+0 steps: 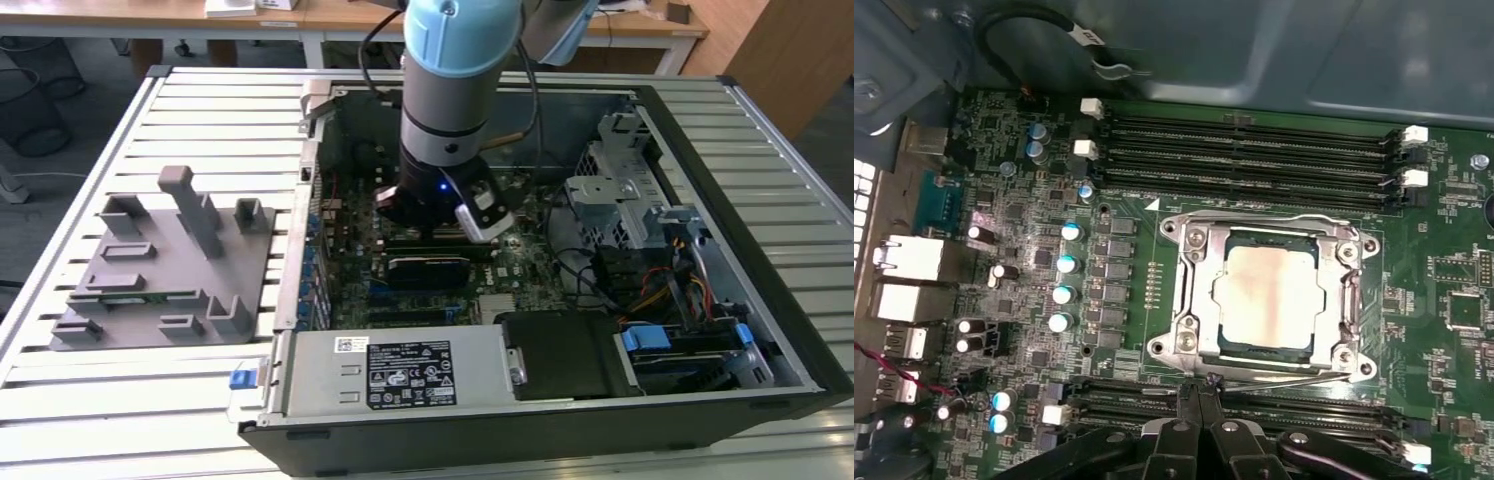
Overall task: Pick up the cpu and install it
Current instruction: 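Install the second cpu locking lever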
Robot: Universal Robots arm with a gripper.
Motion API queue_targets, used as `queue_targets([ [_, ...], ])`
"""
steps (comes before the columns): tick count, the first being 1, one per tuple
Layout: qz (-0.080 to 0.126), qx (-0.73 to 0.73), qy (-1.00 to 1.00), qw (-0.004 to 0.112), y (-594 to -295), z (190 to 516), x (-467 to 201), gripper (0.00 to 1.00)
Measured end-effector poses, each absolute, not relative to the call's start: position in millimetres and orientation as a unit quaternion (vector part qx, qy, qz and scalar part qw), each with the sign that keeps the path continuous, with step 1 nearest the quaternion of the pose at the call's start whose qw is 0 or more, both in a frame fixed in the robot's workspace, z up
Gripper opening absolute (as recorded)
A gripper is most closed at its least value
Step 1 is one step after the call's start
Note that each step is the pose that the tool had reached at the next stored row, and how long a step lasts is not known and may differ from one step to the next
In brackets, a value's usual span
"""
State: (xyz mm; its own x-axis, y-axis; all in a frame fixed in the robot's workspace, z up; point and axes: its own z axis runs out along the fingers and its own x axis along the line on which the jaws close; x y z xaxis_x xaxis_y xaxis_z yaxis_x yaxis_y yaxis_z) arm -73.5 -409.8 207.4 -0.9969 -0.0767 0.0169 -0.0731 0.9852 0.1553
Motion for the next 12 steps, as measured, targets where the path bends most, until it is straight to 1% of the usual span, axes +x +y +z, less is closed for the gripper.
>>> queue_targets([
  [4, -0.079, 0.038, -0.996, 0.011, -411.3, 207.0, -75.3, 0.11],
  [12, -0.092, 0.038, -0.995, 0.011, -415.9, 206.0, -77.4, 0.11],
])
